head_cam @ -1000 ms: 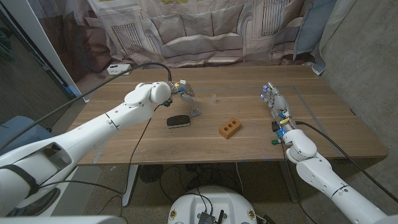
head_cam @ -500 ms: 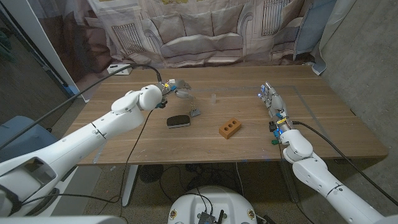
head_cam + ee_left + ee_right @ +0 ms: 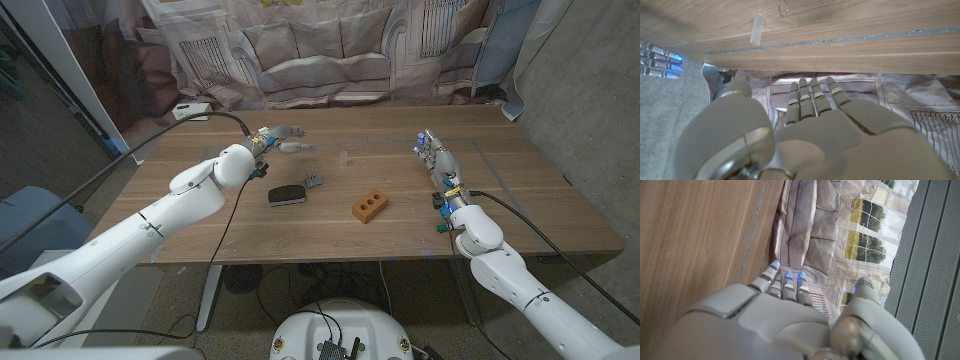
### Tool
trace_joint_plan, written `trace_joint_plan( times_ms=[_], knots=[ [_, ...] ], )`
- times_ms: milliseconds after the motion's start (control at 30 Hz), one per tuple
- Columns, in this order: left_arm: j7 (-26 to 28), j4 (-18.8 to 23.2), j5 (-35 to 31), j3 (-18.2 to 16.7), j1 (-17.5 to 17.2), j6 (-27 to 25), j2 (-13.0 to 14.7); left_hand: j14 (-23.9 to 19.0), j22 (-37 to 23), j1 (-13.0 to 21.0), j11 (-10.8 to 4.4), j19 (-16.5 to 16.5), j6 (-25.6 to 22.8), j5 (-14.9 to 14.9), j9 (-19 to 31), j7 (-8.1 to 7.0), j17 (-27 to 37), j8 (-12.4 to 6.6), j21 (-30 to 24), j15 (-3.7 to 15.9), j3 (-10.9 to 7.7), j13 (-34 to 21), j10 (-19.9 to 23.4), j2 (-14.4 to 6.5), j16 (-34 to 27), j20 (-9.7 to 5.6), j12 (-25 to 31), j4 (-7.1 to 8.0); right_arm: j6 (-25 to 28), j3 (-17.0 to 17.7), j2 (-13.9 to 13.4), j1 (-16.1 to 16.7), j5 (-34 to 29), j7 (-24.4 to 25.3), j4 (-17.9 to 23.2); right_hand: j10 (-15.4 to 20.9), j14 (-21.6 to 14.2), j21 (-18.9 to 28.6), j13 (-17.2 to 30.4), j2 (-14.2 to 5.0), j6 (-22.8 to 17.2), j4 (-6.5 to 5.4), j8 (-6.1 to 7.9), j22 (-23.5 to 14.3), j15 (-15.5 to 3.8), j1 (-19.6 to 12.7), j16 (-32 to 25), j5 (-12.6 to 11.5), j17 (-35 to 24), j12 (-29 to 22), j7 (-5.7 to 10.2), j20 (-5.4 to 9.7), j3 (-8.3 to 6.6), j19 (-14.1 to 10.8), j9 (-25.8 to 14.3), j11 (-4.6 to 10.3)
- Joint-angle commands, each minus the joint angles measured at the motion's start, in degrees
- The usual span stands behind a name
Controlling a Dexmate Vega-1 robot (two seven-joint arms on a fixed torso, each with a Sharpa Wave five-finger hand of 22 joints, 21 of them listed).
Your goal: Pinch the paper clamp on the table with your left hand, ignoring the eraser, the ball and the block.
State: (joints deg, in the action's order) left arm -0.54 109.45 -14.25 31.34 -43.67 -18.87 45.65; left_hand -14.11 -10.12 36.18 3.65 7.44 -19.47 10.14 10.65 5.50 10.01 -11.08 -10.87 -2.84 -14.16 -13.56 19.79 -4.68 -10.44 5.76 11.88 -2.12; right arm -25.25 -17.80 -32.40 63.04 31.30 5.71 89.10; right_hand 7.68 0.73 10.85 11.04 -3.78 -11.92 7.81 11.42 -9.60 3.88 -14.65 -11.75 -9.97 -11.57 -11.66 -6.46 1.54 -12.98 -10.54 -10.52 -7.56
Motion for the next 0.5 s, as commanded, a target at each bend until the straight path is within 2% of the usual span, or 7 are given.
trace_joint_plan(
  times_ms=[33, 100, 200, 367, 500],
  knots=[
    [6.6, -3.8, 6.8, -0.7, -0.1, 3.6, -4.0, -0.9, -0.1, -1.0, -0.03, 0.0, -0.6, -0.1, 0.2, -0.06, 0.2, -0.29, -0.2, 0.09, 0.46, 0.1, 0.9, 0.2, -0.5, -0.24, 0.4, 0.09, -1.0, 1.7, -2.6, -1.0, 3.5, -5.6, -3.2, 0.7, -0.5, 0.4, 0.2, 0.06, -0.9, 0.14, 0.49, -0.1, -0.07, -0.9, -0.2, -0.2, -0.3, -0.2, 0.45, 0.08, 0.07, -0.4, -0.4, -0.01],
    [8.1, -5.1, 7.4, -0.5, 0.2, 4.2, -5.2, -1.1, -0.1, -1.4, -0.01, 0.2, -0.9, -0.1, 0.1, -0.22, 0.2, -0.34, -0.3, 0.26, 0.71, 0.2, 1.1, 0.4, -0.6, -0.31, 0.5, 0.18, -2.2, 1.9, -2.7, -1.8, 5.2, -8.8, -5.5, 0.7, -0.5, 0.4, 0.2, 0.07, 0.0, 0.14, 0.08, -0.1, -0.06, -0.9, -0.2, -0.2, -0.3, -0.2, 0.63, 0.09, 0.08, -0.5, -0.4, 0.00],
    [10.2, -6.6, 8.8, -0.9, -0.1, 5.3, -6.4, -1.9, -0.1, -2.2, -0.38, 0.7, -1.9, -0.1, 0.1, -0.36, 0.2, -0.58, -0.5, 0.62, 1.12, 0.3, 1.9, 0.9, -0.7, -0.75, 0.8, 0.29, -2.9, 1.8, -2.6, -2.8, 6.1, -11.1, -7.8, 0.7, -0.5, 0.4, 0.2, 0.06, 0.7, 0.14, -0.19, -0.1, -0.06, -1.0, -0.2, -0.2, -0.3, -0.2, 0.75, 0.08, 0.09, -0.5, -0.4, 0.07],
    [10.5, -8.2, 13.5, -2.6, -0.9, 8.4, -6.8, -2.5, -0.1, -2.9, -0.06, 1.3, -3.0, -0.2, 0.1, -0.03, 0.1, -0.83, -0.7, 0.58, 1.50, 0.5, 2.7, 1.4, -0.8, -0.62, 1.1, 0.32, -2.5, 1.6, -1.5, -3.9, 7.9, -12.2, -9.3, 0.6, -0.5, 0.3, 0.2, 0.03, 1.1, 0.14, -0.33, -0.1, -0.11, -1.0, -0.2, -0.2, -0.3, -0.2, 0.84, 0.08, 0.07, -0.5, -0.4, 0.11],
    [11.5, -8.0, 15.2, -3.4, -1.7, 9.4, -6.5, -3.1, -0.1, -3.4, 0.38, 1.8, -3.5, -0.2, 0.0, 0.30, 0.1, -0.86, -0.9, 0.36, 1.71, 0.6, 3.1, 1.5, -0.9, -0.51, 1.2, 0.41, -3.0, 1.2, -1.4, -4.2, 6.1, -10.9, -9.0, 0.5, -0.5, 0.3, 0.2, 0.03, 1.2, 0.13, -0.33, -0.2, -0.10, -1.0, -0.2, -0.2, -0.3, -0.1, 0.79, 0.04, 0.08, -0.4, -0.4, 0.07]
  ],
)
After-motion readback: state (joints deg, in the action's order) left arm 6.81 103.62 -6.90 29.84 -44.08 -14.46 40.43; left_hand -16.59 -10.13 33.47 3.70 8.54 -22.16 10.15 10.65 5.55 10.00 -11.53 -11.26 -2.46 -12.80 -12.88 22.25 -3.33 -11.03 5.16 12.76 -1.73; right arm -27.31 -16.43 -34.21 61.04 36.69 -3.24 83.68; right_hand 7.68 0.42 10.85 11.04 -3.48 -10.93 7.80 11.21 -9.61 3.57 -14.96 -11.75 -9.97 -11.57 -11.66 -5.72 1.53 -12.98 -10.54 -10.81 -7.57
